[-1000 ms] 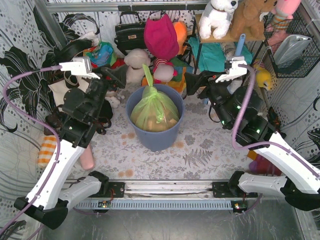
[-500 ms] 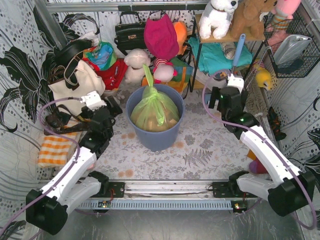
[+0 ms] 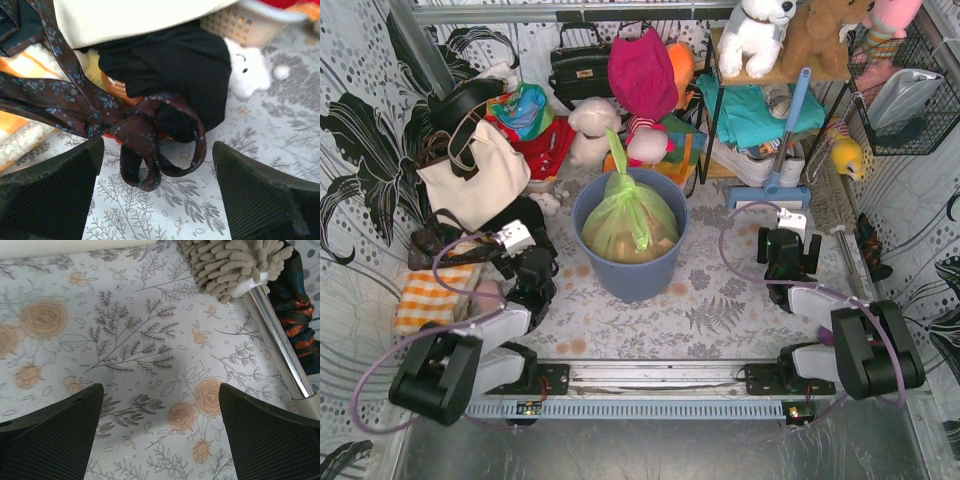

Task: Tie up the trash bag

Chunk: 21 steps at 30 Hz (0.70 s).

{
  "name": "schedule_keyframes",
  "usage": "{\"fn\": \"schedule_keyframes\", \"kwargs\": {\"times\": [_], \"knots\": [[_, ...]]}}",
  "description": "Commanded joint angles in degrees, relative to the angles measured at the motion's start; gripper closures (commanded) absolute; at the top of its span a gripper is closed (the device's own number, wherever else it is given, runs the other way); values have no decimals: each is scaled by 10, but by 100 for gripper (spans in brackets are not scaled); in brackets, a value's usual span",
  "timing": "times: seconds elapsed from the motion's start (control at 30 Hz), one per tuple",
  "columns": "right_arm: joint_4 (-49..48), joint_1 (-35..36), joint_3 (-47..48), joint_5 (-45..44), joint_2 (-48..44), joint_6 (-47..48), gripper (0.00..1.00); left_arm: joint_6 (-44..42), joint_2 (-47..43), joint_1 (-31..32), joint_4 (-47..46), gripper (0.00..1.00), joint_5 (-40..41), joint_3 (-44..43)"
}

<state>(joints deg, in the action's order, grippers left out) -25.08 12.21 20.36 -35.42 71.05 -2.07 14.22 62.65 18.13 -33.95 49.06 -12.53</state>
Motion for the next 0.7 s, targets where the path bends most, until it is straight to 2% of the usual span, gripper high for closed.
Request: {"fn": "schedule_keyframes", "kwargs": {"times": [0.0,0.07,0.17,0.27,0.33,0.43,0.5,0.57,0.6,0.63,0.67], "knots": [[-242,-8,-44,-40,52,61,3,-63,81,-18,-216,2,2,12],[-275,-10,-50,-32,63,75,3,-71,100,-23,-221,2,-37,-1],[-384,-15,-76,0,84,102,3,-85,128,-39,-327,2,-100,24],[-365,-17,-54,10,100,112,3,-88,173,-64,-381,2,-143,26],[-359,-17,-54,30,101,117,3,-84,169,-68,-349,2,-180,18],[-362,-17,-65,67,87,113,3,-101,184,-77,-389,2,-238,30],[-404,-19,-81,108,85,92,3,-102,186,-86,-390,2,-274,35],[-439,-22,-88,153,113,97,3,-120,225,-92,-436,2,-308,38],[-469,-23,-90,143,132,99,3,-115,221,-94,-437,2,-313,36],[-499,-23,-92,127,144,105,3,-106,208,-97,-392,2,-319,29],[-489,-23,-91,126,141,99,3,-111,217,-98,-413,3,-322,29]]}}
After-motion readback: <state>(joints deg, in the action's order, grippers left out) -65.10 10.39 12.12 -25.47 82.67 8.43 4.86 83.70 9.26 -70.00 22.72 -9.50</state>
